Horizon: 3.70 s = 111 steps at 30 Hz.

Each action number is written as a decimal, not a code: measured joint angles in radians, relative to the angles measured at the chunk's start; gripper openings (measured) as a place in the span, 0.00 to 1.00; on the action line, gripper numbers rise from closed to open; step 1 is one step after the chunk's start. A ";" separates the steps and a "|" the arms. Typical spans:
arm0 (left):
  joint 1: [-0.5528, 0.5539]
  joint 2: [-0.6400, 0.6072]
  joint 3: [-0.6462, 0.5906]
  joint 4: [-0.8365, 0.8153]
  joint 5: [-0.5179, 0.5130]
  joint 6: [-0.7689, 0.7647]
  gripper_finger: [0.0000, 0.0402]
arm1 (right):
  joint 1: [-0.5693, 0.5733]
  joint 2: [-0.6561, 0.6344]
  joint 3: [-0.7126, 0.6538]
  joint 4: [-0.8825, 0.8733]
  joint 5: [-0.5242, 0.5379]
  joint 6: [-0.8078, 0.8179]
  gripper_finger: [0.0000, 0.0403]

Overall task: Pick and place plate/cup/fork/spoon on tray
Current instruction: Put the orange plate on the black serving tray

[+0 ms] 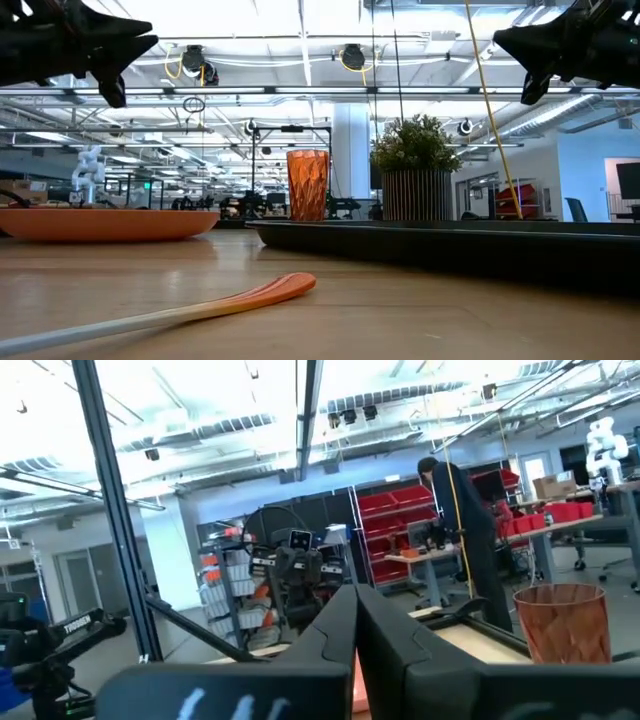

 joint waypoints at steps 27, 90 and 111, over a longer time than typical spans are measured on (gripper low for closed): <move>0.002 0.529 0.551 -0.757 -0.180 -0.030 0.20 | 0.000 0.237 0.019 0.645 0.183 -0.709 0.14; -0.117 1.573 1.208 -1.342 -0.073 -0.025 0.02 | -0.002 0.451 0.041 0.757 0.436 -0.788 0.31; -0.158 2.005 1.827 -1.337 -0.163 0.562 0.01 | 0.001 0.450 0.041 0.820 0.449 -0.653 0.31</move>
